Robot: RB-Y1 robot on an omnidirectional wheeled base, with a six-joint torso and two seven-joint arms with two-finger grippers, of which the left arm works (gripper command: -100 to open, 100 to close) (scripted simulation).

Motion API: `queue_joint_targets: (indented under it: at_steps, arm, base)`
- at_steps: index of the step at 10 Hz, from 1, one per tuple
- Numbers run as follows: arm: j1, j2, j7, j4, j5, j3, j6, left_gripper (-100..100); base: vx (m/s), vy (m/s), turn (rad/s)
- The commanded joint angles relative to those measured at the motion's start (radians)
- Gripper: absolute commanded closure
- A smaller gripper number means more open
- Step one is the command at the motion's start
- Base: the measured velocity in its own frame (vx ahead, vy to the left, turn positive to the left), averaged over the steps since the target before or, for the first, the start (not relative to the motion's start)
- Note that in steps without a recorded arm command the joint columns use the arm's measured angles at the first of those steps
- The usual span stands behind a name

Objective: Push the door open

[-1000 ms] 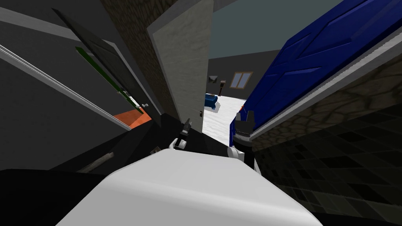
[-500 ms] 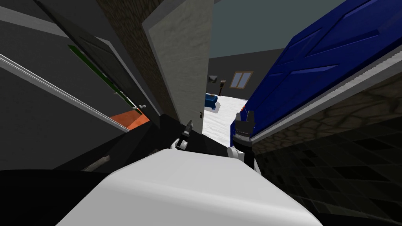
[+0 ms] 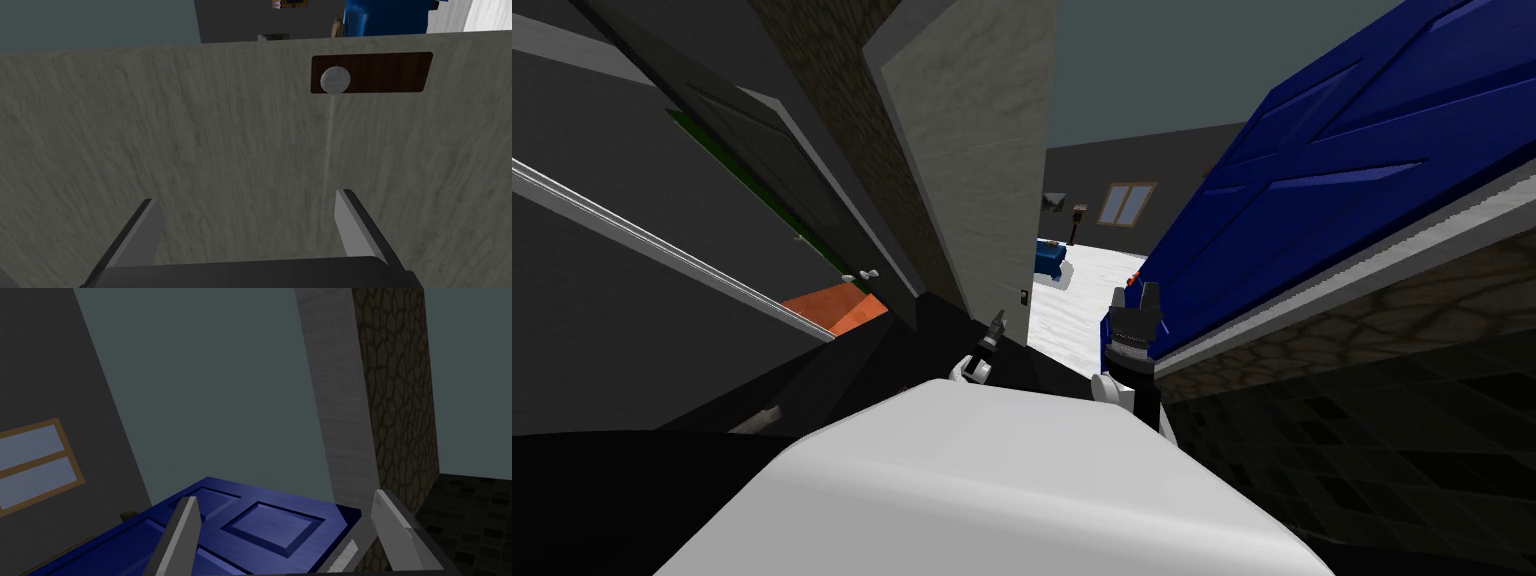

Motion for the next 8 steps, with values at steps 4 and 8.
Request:
queue_joint_targets:
  at_steps: [4, 8]
  arm:
    - [-0.036, -0.012, 0.002, 0.104, -0.013, -0.020, -0.018, -100]
    - [-0.069, -0.021, 0.005, 0.194, -0.022, -0.035, -0.036, -100]
  base:
    - [0.114, 0.022, -0.008]
    - [0.118, 0.028, -0.010]
